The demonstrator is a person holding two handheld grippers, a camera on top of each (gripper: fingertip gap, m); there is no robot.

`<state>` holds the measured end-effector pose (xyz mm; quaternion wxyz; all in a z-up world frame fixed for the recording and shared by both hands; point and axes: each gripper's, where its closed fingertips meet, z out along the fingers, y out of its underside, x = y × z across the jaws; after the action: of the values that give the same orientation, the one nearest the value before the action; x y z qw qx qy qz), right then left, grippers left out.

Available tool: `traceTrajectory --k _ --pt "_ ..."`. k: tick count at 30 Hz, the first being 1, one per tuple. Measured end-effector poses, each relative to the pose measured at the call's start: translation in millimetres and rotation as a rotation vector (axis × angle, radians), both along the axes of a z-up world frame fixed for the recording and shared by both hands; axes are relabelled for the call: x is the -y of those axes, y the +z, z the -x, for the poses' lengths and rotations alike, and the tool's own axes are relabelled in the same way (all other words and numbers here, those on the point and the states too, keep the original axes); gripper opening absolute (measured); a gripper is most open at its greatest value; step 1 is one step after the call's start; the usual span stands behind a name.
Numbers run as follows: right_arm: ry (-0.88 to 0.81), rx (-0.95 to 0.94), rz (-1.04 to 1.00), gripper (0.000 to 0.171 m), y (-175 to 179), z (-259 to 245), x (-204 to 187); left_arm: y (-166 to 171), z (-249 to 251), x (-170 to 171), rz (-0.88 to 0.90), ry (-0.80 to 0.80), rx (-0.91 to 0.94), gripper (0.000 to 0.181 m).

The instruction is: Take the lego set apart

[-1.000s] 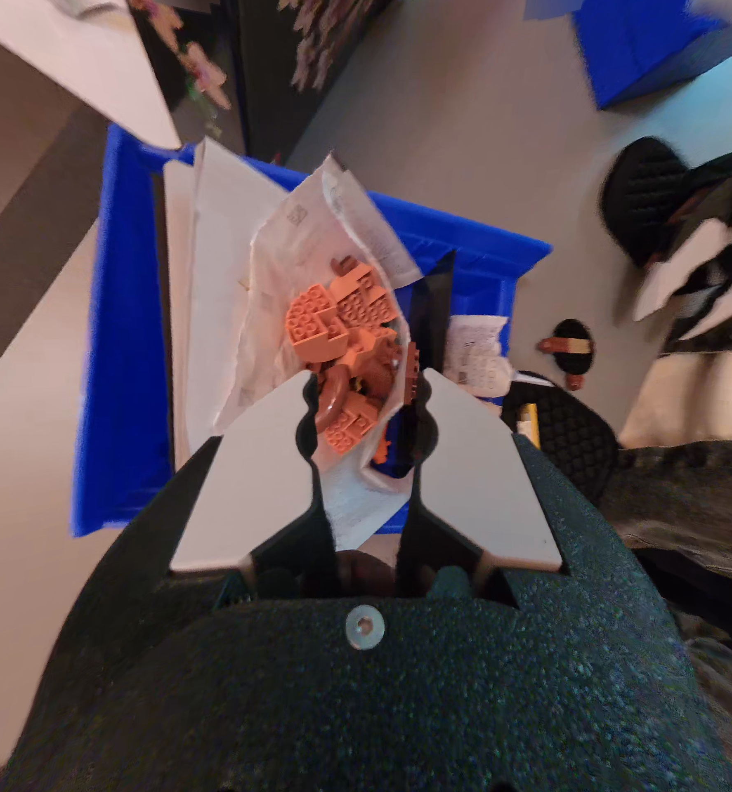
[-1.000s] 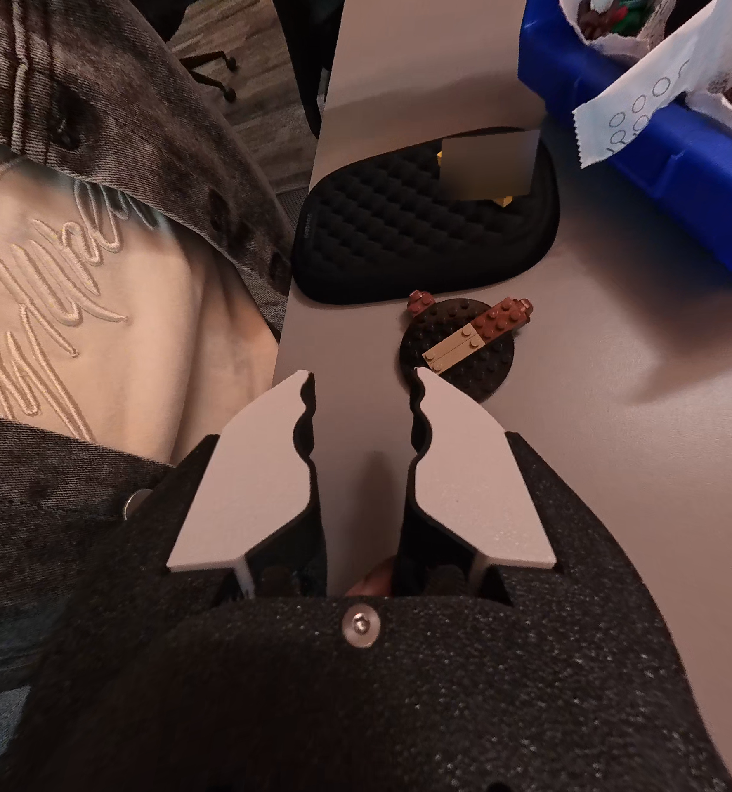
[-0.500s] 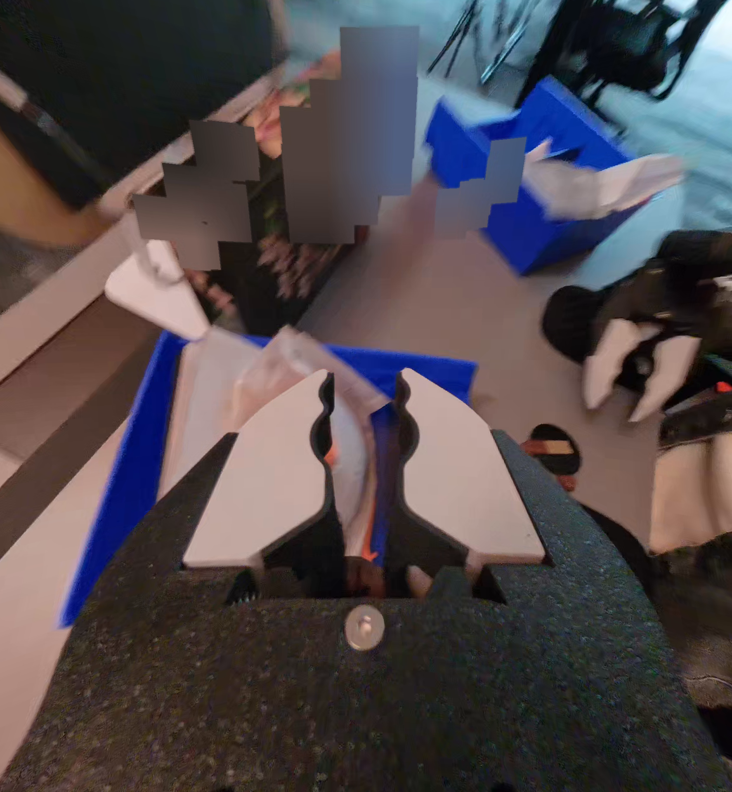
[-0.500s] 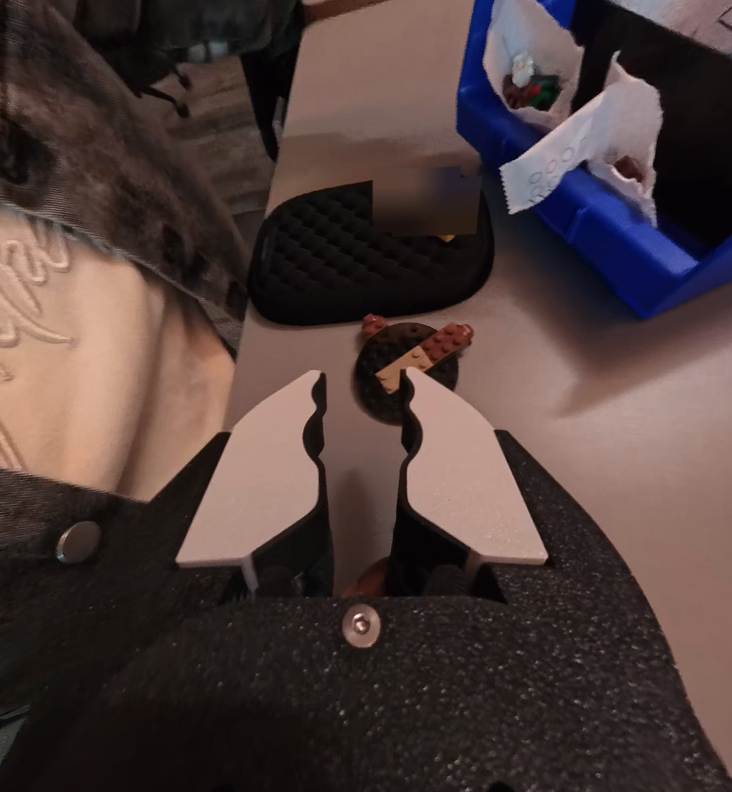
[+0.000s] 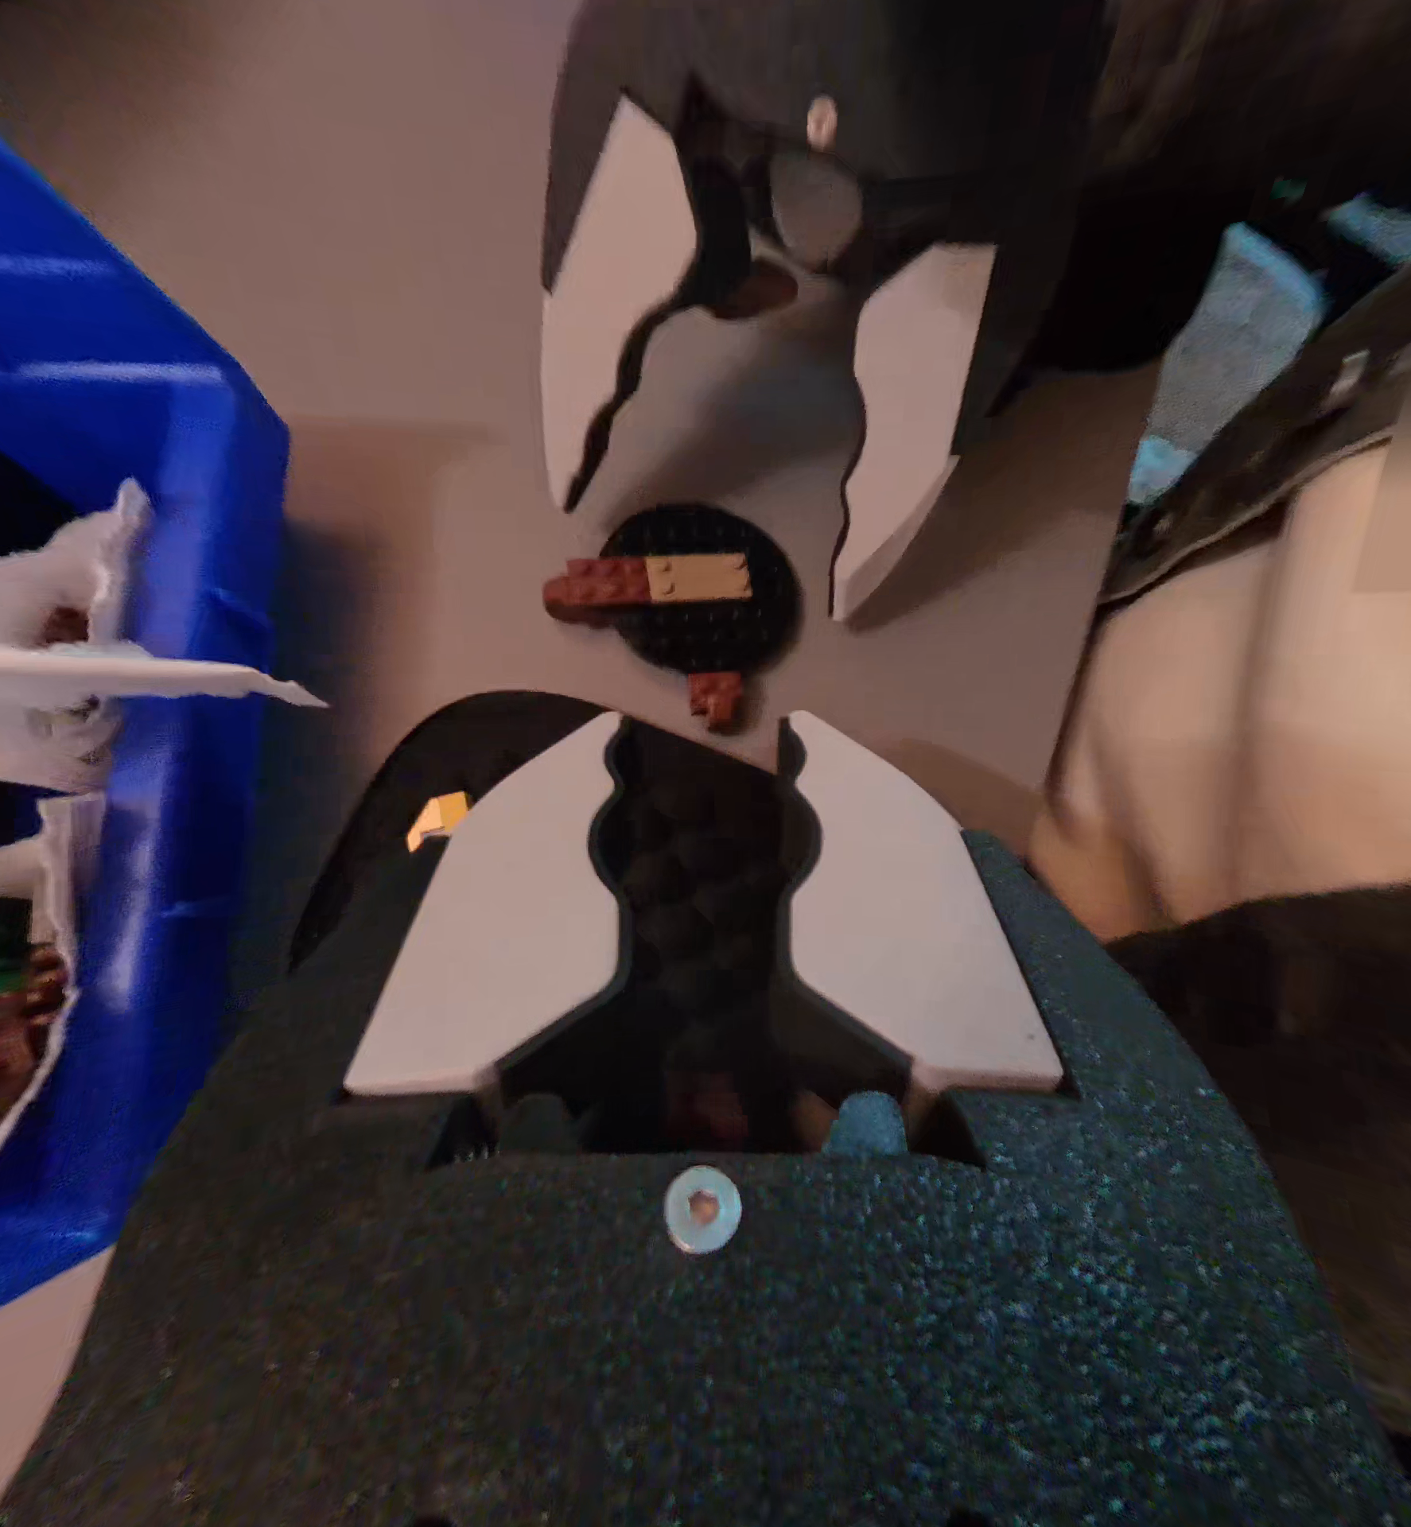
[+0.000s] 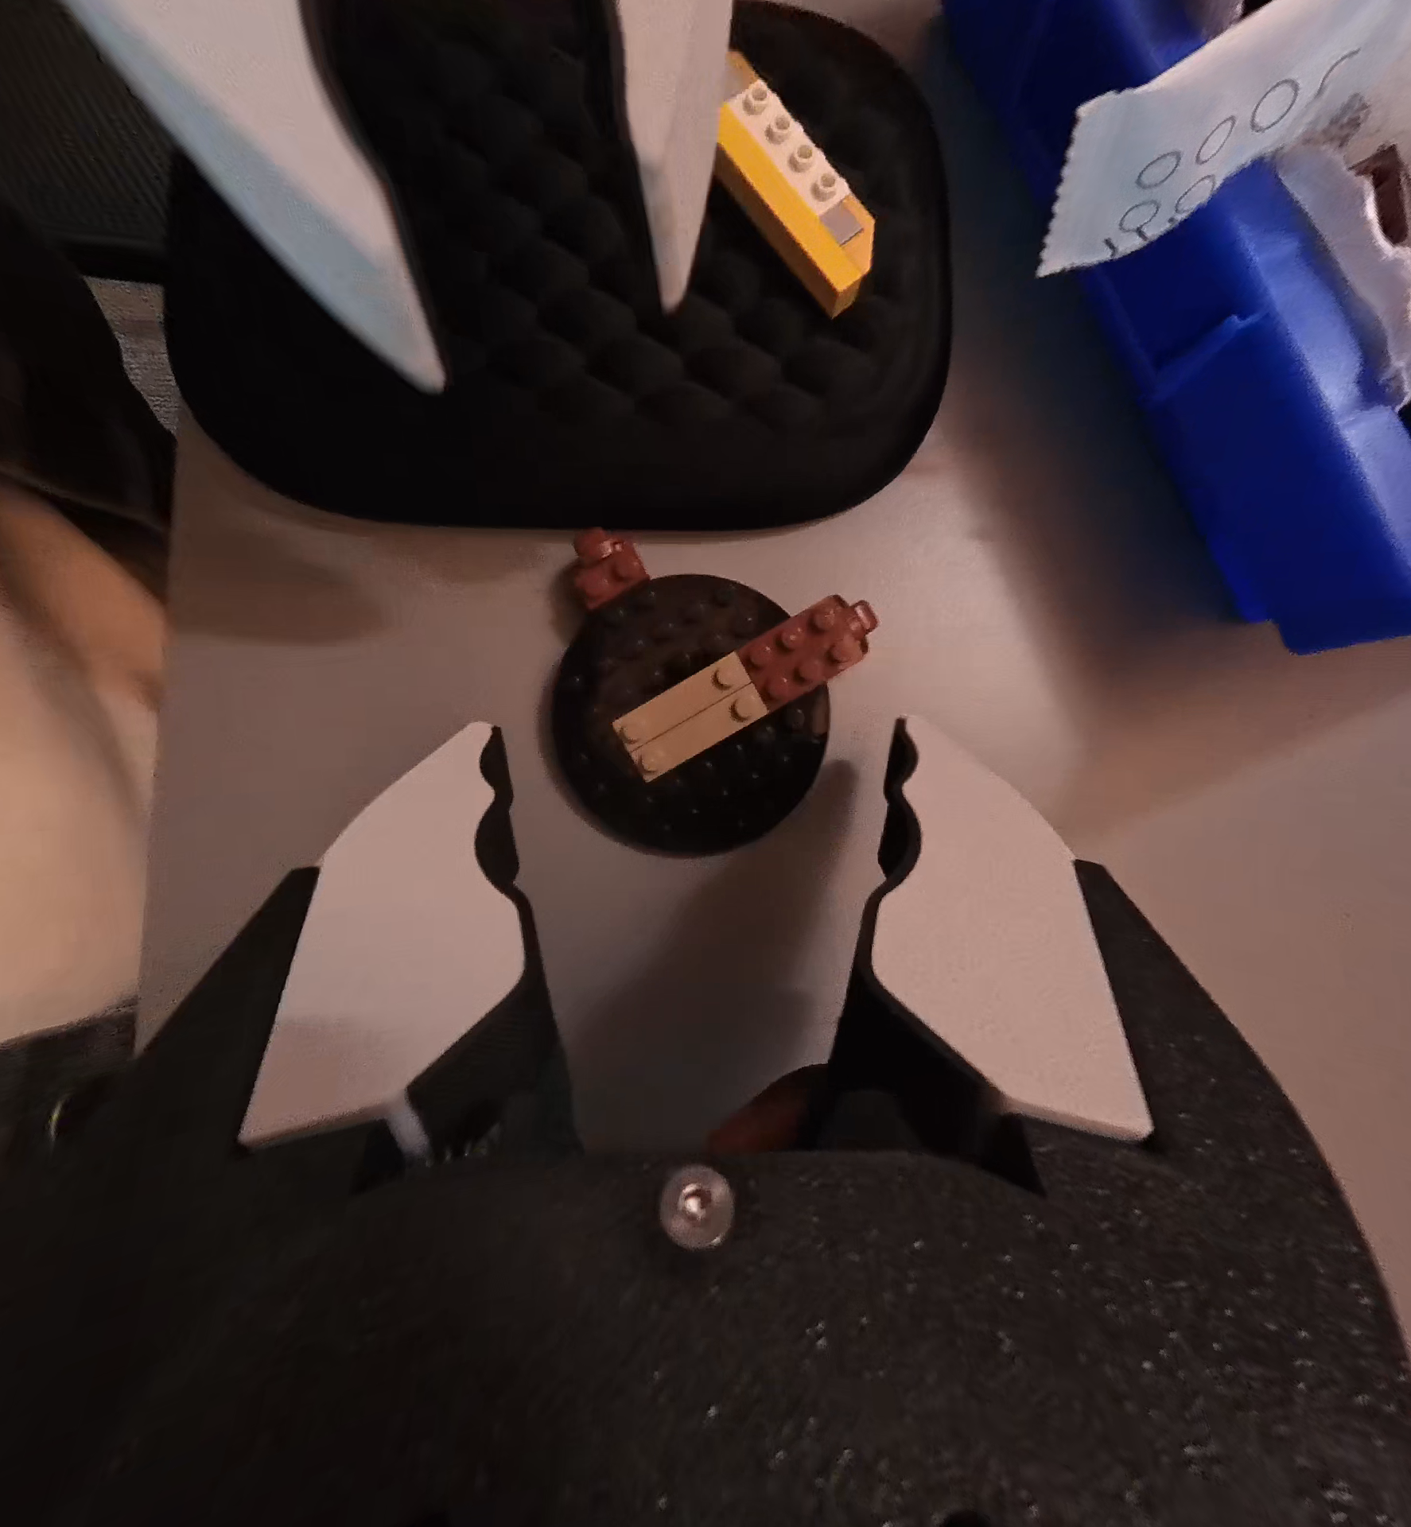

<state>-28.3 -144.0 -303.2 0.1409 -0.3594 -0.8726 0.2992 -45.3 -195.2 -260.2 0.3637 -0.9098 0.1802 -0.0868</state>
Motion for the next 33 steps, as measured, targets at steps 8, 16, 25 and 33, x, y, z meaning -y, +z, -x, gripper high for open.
traceTrajectory --k 8,16,25,33 --pt "0.051 0.023 0.023 0.076 -11.1 12.1 10.1 -39.7 -7.0 -11.0 0.063 0.012 -0.132 0.04" --pt "0.014 -0.025 0.198 0.074 6.0 6.3 9.5 -32.3 -16.4 -24.5 -0.083 -0.036 -0.145 0.017" --pt "0.012 -0.137 0.798 0.073 90.1 -10.3 10.3 33.9 -19.9 -29.0 -0.382 0.028 0.147 0.016" --pt "-0.117 0.08 0.12 0.075 -2.8 -21.3 -31.1 44.9 -26.4 -33.1 -0.432 0.022 0.302 0.016"
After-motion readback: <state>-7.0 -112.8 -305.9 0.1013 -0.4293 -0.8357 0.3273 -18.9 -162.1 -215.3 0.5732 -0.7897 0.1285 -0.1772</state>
